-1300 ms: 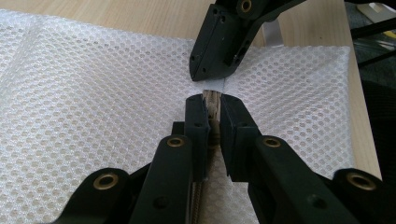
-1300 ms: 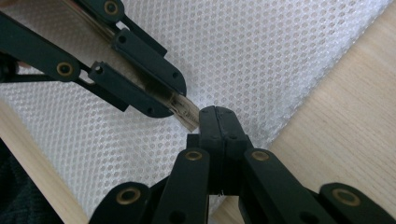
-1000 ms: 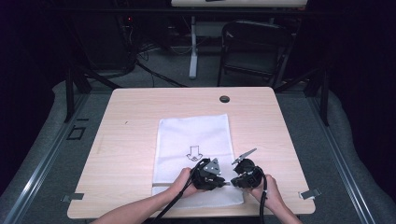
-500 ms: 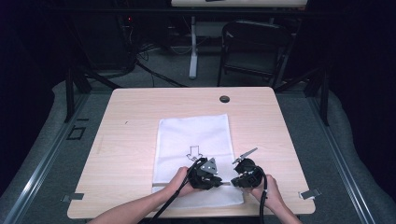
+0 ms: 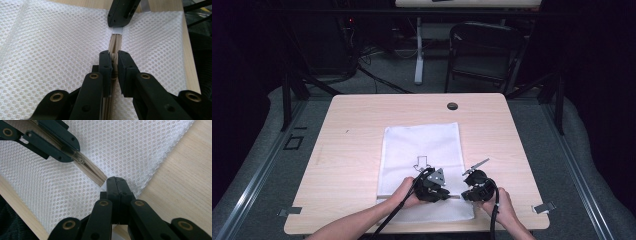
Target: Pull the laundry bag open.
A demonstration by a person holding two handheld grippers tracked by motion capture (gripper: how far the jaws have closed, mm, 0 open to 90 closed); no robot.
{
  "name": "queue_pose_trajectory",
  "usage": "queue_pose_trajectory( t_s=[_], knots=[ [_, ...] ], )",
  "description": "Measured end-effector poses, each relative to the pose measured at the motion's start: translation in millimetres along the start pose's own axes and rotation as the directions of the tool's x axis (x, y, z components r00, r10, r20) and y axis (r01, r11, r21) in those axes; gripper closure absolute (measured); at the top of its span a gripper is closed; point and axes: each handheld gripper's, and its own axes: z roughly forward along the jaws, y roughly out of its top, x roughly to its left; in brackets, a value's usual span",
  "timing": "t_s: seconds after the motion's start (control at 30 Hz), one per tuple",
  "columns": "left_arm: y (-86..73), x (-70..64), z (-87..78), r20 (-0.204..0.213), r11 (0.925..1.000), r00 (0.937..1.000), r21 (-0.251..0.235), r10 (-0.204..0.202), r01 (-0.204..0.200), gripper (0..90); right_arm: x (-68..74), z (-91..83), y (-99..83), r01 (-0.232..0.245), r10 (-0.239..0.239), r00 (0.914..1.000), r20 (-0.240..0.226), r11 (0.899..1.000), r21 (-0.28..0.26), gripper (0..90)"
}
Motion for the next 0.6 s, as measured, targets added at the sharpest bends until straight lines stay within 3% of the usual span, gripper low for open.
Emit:
queue_pose_trajectory(
  t_s=[0.03,0.07,0.6],
  knots=[
    [-0.2,0.1,-1.1,-0.002,1.0000,1.0000,0.009,0.003,-0.003,82.2,2.1,2.8,-1.6,-0.034,0.034,0.9994,-0.003,0.999,-0.041,90.0],
    [-1.2,0.4,-1.2,0.004,1.0000,1.0000,0.000,-0.001,0.001,82.2,-1.4,-0.9,0.5,0.013,-0.013,0.9999,-0.009,1.000,0.012,90.0],
    [-8.0,3.3,-9.1,0.021,1.0000,0.9998,0.007,-0.003,0.003,82.2,-3.2,-1.3,-1.0,-0.003,0.003,0.9998,-0.019,1.000,0.008,90.0]
  ],
)
